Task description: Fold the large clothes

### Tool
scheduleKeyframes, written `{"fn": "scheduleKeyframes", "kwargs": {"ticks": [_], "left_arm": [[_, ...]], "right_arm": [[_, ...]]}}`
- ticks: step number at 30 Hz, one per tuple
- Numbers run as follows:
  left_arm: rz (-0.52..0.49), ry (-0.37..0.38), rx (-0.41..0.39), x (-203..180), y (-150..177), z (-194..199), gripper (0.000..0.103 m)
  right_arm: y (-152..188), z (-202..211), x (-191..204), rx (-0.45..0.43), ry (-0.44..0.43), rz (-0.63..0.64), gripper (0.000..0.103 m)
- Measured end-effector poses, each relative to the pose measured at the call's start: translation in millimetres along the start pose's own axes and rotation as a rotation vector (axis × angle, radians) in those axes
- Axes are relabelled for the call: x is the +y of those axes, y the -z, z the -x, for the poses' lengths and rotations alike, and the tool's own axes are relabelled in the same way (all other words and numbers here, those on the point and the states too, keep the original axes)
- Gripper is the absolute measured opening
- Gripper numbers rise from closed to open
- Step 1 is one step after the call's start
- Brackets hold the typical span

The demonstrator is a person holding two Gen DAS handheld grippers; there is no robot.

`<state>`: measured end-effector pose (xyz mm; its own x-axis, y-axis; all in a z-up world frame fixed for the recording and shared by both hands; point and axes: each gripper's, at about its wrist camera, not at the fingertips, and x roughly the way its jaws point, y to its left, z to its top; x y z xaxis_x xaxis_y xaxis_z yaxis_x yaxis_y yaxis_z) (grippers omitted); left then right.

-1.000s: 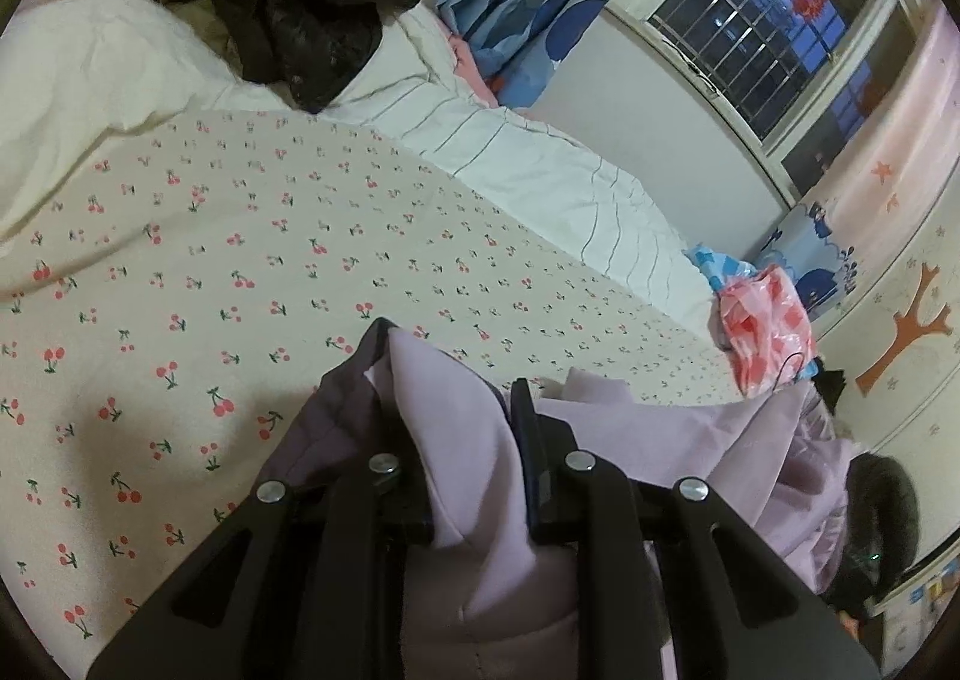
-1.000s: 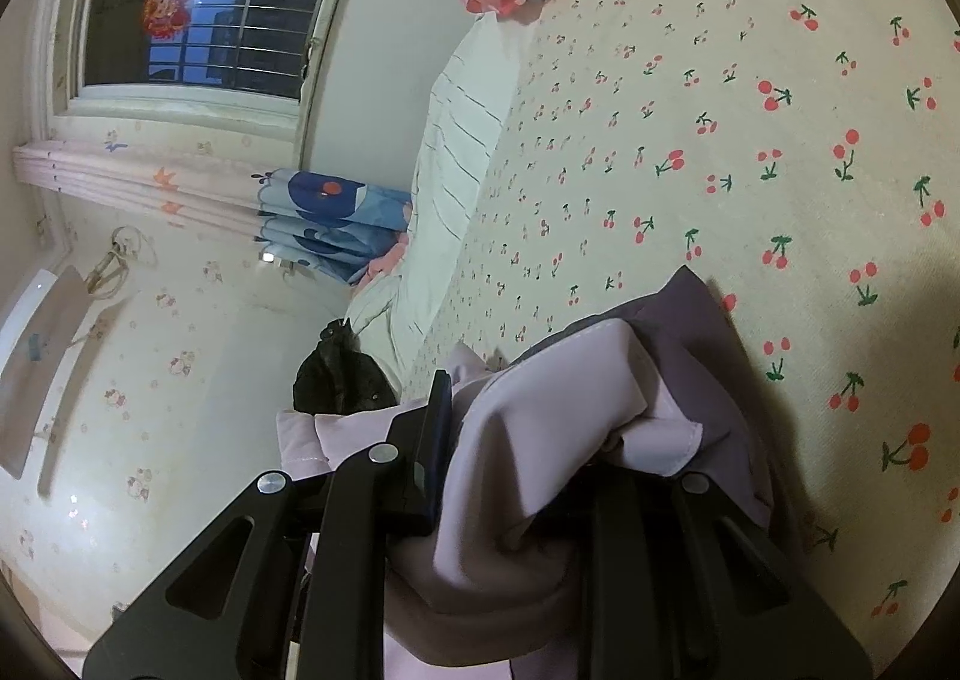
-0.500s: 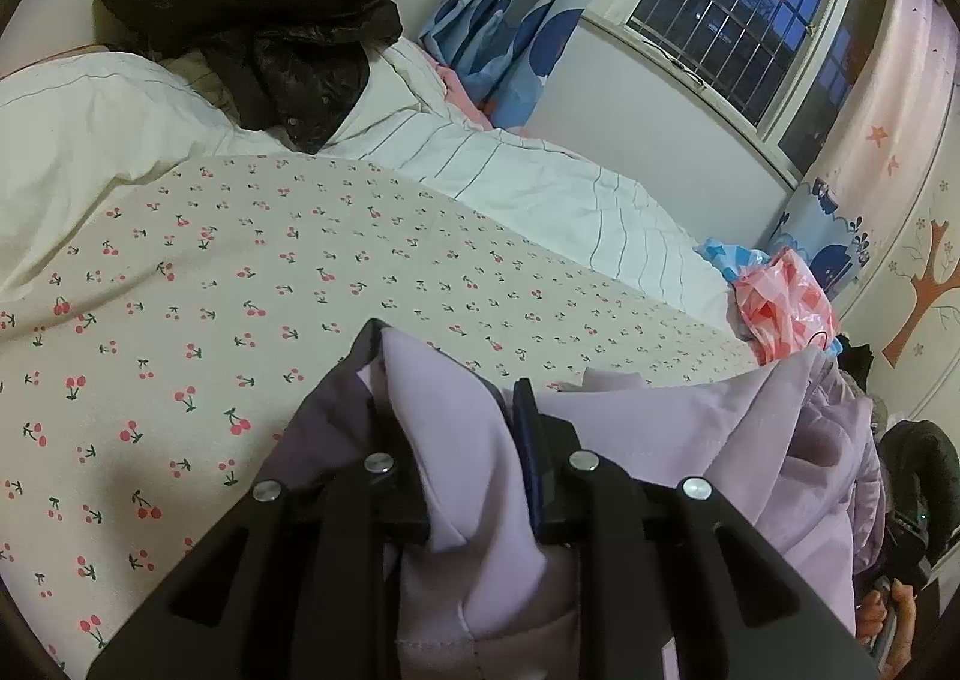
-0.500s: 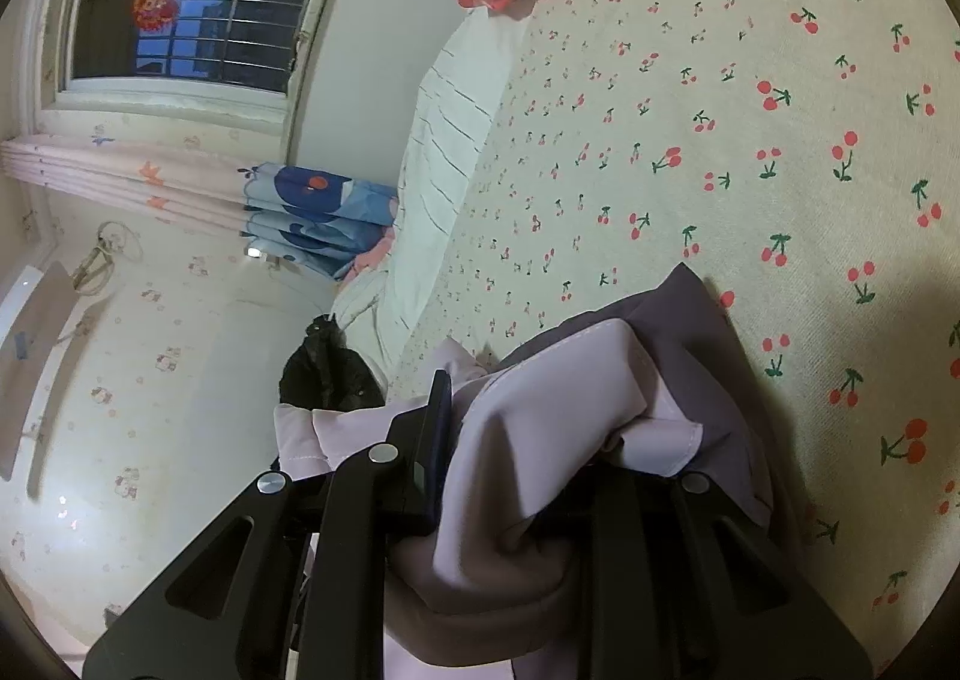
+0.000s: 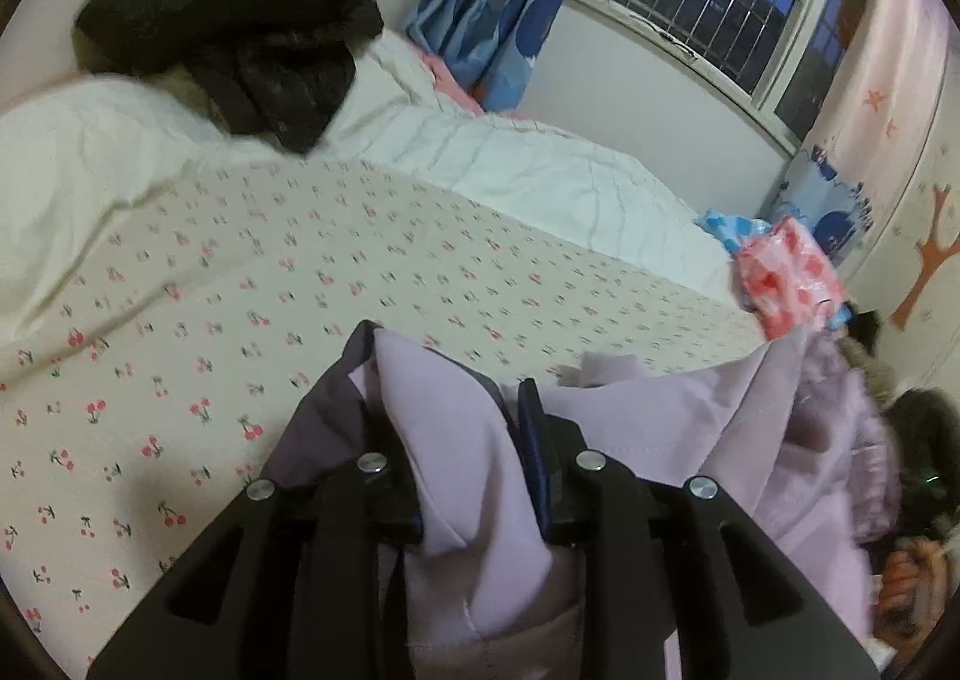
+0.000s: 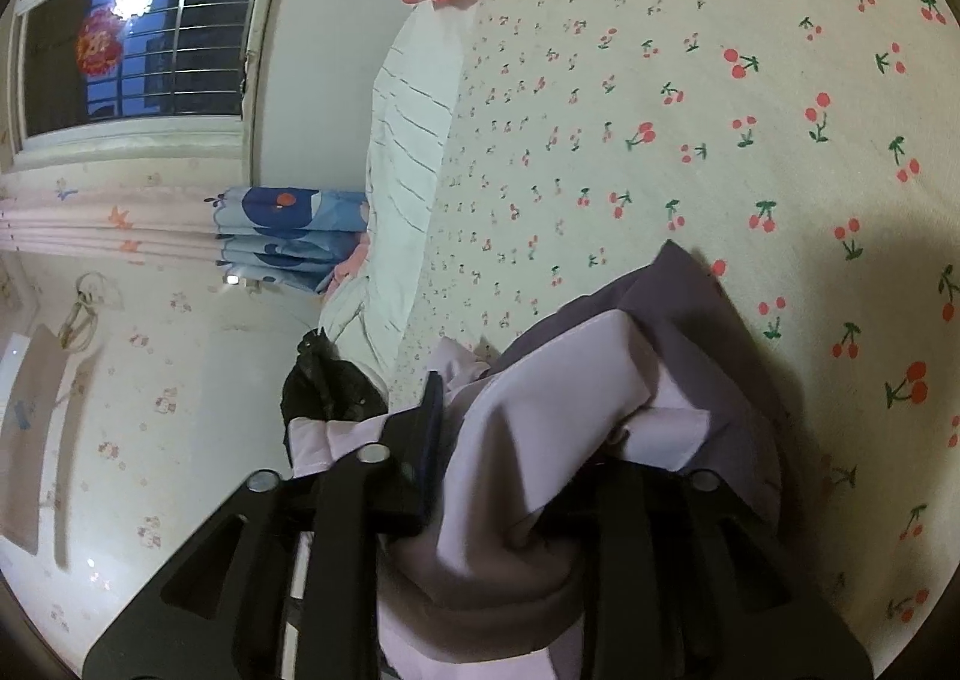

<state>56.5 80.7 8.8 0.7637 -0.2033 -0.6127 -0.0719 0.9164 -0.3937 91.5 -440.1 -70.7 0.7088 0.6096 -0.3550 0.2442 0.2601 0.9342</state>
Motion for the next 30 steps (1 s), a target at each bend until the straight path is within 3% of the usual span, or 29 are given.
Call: {"fn": "scheduleKeyframes", "kwargs": {"ticks": [2,5,9,11,12,13,14,15,16,17,19,21,22,27,30], "left_arm": [[0.123,0.120,0.064,17,-17,6,0.030],[0.388,0.345,0.170,54,-41,17,0.032],[0.357,0.414,0.189,43,-53,41,0.035],[0.376,0.469,0.205,42,-55,44,0.048],[0.356,0.444,0.248,40,-58,39,0.062],[0.296,0.352,0.308,34,-62,32,0.067],[0.236,0.212,0.319,31,-64,30,0.067],[0.215,0.140,0.297,31,-66,33,0.067],[0.218,0.121,0.266,33,-69,39,0.067],[0.247,0.161,0.239,37,-73,49,0.067],[0.231,0.160,0.139,32,-75,72,0.067],[0.107,0.131,0.056,8,-70,87,0.070],[0.036,0.131,0.041,-9,-64,89,0.070],[-0.343,0.183,0.071,-107,-9,57,0.070],[-0.522,0.178,0.112,-152,29,19,0.070]], "right_arm": [[-2,1,4,0.007,-0.003,-0.004,0.040],[-4,0,7,0.015,-0.003,-0.016,0.047],[-5,-3,11,0.019,-0.019,-0.037,0.059],[-4,-1,17,0.009,-0.046,-0.033,0.071],[-4,0,18,0.007,-0.058,-0.034,0.073],[-4,1,19,0.007,-0.063,-0.039,0.075],[-5,1,19,0.008,-0.063,-0.043,0.076],[-5,2,20,0.009,-0.067,-0.046,0.078],[-5,7,22,0.002,-0.082,-0.045,0.081],[-5,10,25,-0.007,-0.088,-0.039,0.086],[-2,23,36,-0.030,-0.101,0.017,0.091],[5,34,53,-0.058,-0.056,0.115,0.095],[15,38,70,-0.071,-0.003,0.237,0.096],[79,11,128,-0.055,0.282,0.753,0.096],[103,-16,138,-0.044,0.416,0.932,0.096]]}}
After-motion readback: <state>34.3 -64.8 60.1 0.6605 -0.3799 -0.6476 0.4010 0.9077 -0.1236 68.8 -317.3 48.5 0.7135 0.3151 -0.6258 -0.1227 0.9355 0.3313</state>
